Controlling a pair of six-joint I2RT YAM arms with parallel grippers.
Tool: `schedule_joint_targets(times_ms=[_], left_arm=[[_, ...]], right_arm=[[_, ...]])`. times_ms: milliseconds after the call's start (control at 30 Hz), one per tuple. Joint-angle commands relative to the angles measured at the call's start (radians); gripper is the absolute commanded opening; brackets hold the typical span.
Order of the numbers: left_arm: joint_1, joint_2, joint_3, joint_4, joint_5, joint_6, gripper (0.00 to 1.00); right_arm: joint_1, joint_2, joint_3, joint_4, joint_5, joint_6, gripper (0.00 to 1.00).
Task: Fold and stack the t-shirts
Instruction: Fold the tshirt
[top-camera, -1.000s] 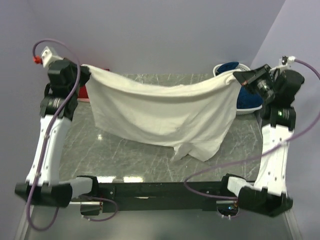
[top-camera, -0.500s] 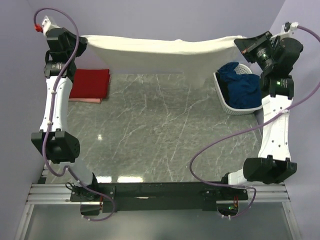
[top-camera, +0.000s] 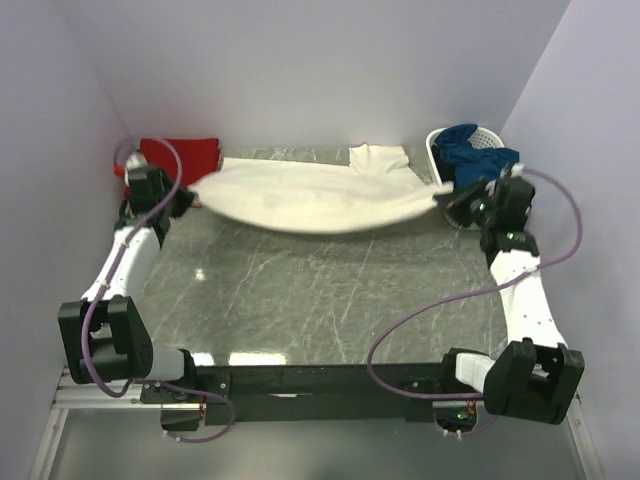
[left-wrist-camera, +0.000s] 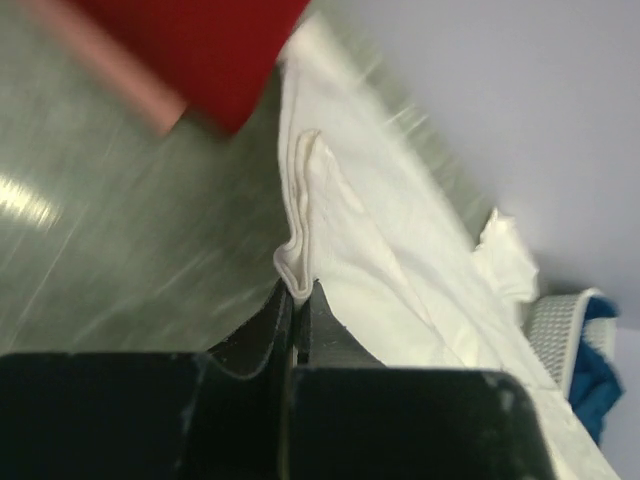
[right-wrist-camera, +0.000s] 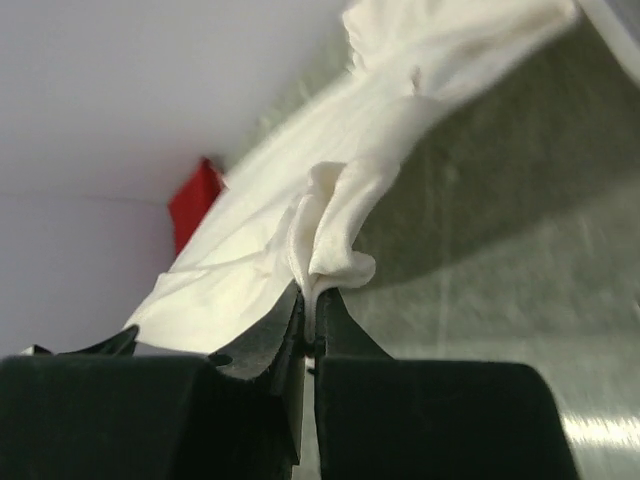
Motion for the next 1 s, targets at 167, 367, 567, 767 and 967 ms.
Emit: schedule_joint_targets(times_ms=[167, 367, 567, 767, 967], left_arm=[[0.006, -0.121, -0.451, 0.043, -0.057, -0.169, 0.00], [0.005, -0.241, -0.579, -0.064, -0.169, -0.205, 0.01], [0.008, -0.405, -0.637, -0.219, -0.324, -0.221, 0.05], [0.015, -0.479, -0.643, -0.323, -0.376, -0.236, 0.06], [0.014, -0.528, -0.637, -0.382, -0.393, -0.296, 0.21]], right_arm=[[-0.023, -0.111, -0.433, -0.021, 0.036, -0.038, 0.00], [-0.103, -0.168, -0.576, -0.113, 0.047, -0.092, 0.00], [-0.141, -0.323, -0.610, -0.276, 0.117, -0.135, 0.00], [-0.178, -0.398, -0.620, -0.375, 0.135, -0.118, 0.01], [-0.203, -0.473, -0.636, -0.500, 0.074, -0.124, 0.09]])
